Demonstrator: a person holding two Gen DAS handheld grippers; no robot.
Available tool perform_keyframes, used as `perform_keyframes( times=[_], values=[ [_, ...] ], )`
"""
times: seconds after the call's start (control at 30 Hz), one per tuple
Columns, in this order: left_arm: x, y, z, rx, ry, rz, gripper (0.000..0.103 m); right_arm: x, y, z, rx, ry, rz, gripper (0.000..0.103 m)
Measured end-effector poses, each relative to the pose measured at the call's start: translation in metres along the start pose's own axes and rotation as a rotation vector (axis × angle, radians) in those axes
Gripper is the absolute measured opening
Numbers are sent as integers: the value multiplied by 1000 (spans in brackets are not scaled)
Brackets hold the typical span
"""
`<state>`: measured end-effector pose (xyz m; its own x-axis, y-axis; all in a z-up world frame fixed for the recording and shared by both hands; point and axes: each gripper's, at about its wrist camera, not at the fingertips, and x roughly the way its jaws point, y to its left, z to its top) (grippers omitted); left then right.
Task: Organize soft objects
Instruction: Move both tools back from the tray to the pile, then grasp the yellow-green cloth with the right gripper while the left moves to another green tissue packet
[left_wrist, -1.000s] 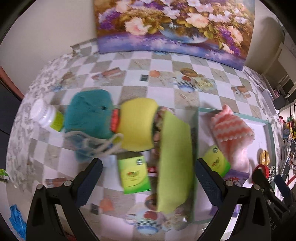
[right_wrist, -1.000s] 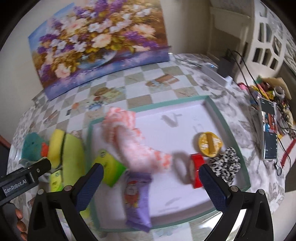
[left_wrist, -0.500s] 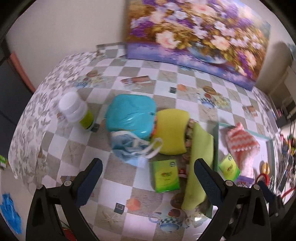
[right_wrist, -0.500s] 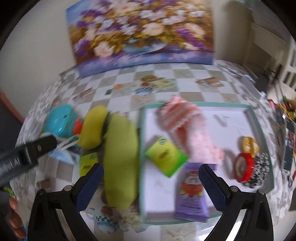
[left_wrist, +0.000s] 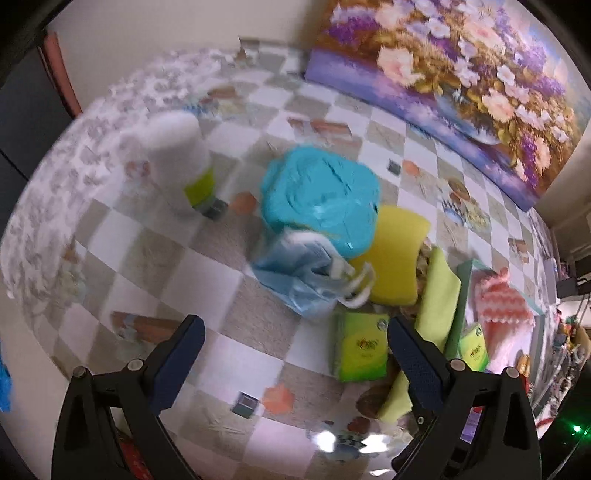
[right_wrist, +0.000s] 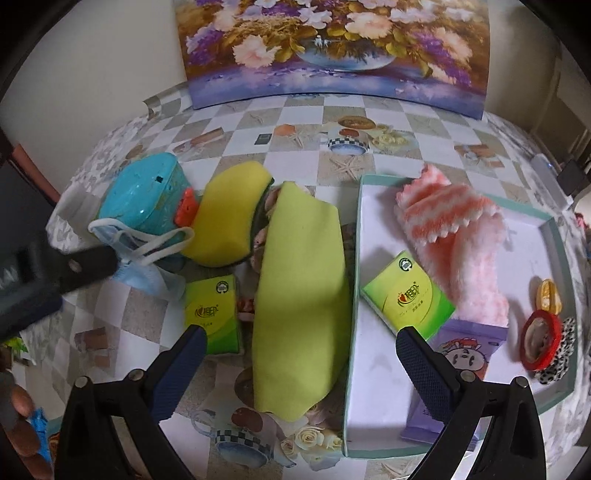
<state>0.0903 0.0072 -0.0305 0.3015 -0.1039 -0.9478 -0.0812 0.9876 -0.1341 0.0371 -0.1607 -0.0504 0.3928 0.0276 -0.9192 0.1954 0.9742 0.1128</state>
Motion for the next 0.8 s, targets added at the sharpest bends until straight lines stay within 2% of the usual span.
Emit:
perform_keyframes(
  times=[0.17,0.37,0.6,0.8],
  values=[
    [20,-9,-4,12,61,23,99,4,4,-1,-12,12,32,102],
    [41,-8,-7,-19,130,51,99,13,9,-5,-34,41,83,81],
    [54,-2,-8,-58,176,49,99,29,5,-6,-15,93,102,67],
    [59,-3,-8,-55,186,44,99,40,5,-5,-22,122,81,53]
  ],
)
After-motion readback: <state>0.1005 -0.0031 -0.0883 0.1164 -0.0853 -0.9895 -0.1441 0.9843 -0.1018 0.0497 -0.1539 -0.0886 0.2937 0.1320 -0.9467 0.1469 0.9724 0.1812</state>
